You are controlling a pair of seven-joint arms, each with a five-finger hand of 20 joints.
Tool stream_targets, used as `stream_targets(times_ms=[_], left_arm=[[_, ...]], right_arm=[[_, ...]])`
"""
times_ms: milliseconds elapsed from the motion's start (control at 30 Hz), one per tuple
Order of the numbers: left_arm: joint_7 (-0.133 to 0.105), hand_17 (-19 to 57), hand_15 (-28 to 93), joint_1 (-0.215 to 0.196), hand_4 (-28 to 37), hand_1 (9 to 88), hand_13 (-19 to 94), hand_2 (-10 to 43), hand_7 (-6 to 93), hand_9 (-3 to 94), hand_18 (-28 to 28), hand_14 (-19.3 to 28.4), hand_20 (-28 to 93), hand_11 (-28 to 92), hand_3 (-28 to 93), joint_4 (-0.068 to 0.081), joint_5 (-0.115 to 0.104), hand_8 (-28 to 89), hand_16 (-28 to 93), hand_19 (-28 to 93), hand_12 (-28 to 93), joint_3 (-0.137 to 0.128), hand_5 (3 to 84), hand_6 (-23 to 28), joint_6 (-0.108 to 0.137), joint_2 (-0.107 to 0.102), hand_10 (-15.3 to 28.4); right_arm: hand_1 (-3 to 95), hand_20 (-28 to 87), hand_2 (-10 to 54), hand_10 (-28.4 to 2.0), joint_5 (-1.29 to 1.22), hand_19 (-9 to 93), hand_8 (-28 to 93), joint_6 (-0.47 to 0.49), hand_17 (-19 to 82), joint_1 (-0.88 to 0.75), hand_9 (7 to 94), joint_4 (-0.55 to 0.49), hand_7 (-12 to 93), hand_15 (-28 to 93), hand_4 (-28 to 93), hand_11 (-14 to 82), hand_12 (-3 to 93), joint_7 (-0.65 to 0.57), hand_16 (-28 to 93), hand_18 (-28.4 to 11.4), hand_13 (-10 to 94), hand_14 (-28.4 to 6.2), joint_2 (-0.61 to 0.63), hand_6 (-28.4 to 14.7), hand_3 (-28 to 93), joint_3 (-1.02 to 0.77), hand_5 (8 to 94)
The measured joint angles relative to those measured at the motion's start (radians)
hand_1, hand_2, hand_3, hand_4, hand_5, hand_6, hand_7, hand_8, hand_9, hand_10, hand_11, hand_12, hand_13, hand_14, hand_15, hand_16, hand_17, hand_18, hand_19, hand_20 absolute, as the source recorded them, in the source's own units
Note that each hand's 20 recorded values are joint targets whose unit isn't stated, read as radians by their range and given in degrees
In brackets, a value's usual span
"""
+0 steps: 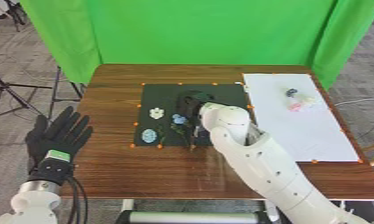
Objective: Arrange flowers
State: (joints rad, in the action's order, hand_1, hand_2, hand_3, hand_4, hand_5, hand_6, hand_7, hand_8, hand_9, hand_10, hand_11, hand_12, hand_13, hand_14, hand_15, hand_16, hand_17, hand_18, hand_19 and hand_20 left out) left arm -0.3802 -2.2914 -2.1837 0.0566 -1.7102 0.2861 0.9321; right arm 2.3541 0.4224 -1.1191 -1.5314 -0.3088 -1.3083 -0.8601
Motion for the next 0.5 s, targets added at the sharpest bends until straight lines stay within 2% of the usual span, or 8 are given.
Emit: stream_targets(times_ms=[100, 200, 300, 400, 500], left_arm=[[0.001, -3.9, 37, -0.001, -28.3, 28.3, 23, 8.8, 20.3, 32.5, 11.5, 14.4, 8, 23, 72, -0.001, 0.0, -10, -9, 30, 11, -0.001, 38.3, 7.0, 0.0, 0.0, 14.3], [0.003, -3.9, 37, -0.003, -28.3, 28.3, 23, 8.9, 20.4, 32.5, 11.5, 14.5, 8, 23, 72, -0.001, 0.0, -10, -9, 30, 11, -0.004, 38.3, 7.0, 0.001, 0.001, 14.3], [0.009, -3.9, 38, -0.003, -28.3, 28.3, 23, 8.9, 20.4, 32.4, 11.4, 14.5, 8, 23, 72, -0.001, 0.002, -10, -9, 30, 11, -0.005, 38.3, 7.0, 0.0, 0.001, 14.3], [0.012, -3.9, 38, -0.006, -28.3, 28.2, 23, 8.8, 20.4, 32.4, 11.4, 14.5, 8, 23, 72, -0.001, 0.003, -10, -9, 30, 11, -0.009, 38.3, 7.0, -0.001, 0.002, 14.3], [0.013, -3.9, 37, -0.011, -28.3, 28.2, 23, 8.8, 20.4, 32.4, 11.4, 14.5, 8, 23, 72, -0.001, 0.005, -10, -9, 30, 11, -0.015, 38.2, 7.0, -0.003, 0.003, 14.3]], right_arm=[[39.4, 43, -2.5, -14.7, -0.028, 73, -17, -0.022, 20, -0.019, 45.7, -0.022, 21, 62, -25, 9.2, 12.2, -0.004, 24, -23.8, 41, -16.0, 0.006, 3.2, 84, -0.017, 46.2], [34.0, 44, -8.8, -15.8, -0.079, 70, -16, -0.056, 17, -0.04, 39.7, -0.04, 19, 61, -25, 7.7, 13.2, 0.003, 23, -24.1, 34, -17.8, 0.008, 3.8, 82, -0.046, 38.3], [30.7, 45, -9.5, -16.4, -0.106, 70, -16, -0.051, 17, -0.07, 38.3, -0.079, 19, 61, -25, 6.9, 13.7, 0.03, 23, -24.4, 33, -18.4, 0.012, 3.4, 81, -0.097, 36.2], [29.4, 45, -9.5, -17.0, -0.103, 70, -14, -0.045, 17, -0.098, 37.1, -0.136, 16, 60, -25, 6.5, 14.1, 0.048, 22, -24.6, 32, -18.8, 0.027, -0.3, 79, -0.138, 34.6], [29.5, 45, -9.5, -17.0, -0.098, 70, -13, -0.049, 17, -0.117, 37.0, -0.188, 15, 59, -26, 6.5, 14.1, 0.036, 21, -24.6, 31, -19.1, 0.057, -2.0, 79, -0.164, 36.7]])
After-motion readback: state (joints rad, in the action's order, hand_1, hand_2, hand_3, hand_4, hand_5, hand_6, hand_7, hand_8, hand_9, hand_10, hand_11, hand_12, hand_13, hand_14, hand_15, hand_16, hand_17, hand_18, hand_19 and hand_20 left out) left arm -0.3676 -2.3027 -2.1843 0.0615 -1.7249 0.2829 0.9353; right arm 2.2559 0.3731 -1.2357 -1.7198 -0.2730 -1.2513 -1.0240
